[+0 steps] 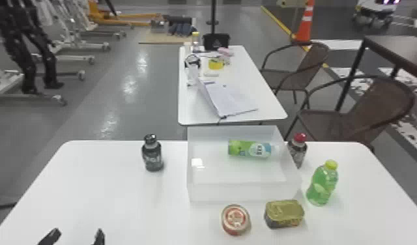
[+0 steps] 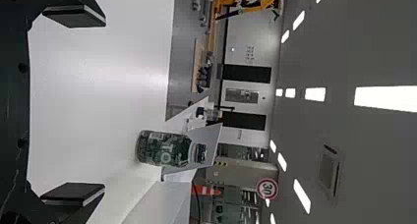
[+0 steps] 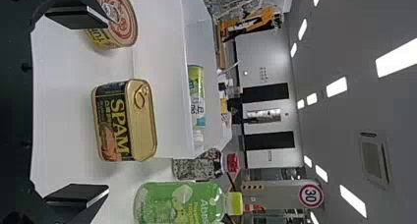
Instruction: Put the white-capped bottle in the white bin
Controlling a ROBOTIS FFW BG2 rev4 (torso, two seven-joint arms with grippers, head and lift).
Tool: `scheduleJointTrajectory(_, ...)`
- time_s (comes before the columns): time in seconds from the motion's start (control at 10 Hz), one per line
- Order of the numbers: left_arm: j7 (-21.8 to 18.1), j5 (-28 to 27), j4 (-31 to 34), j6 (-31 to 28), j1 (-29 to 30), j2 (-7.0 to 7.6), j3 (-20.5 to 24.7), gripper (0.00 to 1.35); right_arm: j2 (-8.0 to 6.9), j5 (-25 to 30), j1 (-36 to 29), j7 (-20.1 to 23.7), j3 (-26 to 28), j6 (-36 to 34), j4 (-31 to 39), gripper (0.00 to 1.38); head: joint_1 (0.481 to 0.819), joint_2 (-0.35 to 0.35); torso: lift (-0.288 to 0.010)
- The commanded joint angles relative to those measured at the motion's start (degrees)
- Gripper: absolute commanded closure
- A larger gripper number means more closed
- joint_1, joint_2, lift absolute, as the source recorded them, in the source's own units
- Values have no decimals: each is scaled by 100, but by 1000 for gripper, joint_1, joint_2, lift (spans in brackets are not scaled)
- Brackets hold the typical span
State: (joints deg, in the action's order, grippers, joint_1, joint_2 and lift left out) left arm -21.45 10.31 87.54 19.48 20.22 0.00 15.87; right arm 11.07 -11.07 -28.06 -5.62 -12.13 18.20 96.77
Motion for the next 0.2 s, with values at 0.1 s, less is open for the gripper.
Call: scheduleJointTrajectory(0.1, -8, 24, 0, -32, 9, -15, -5, 116, 0, 0, -6, -9, -9, 17, 0, 111, 549, 0, -100)
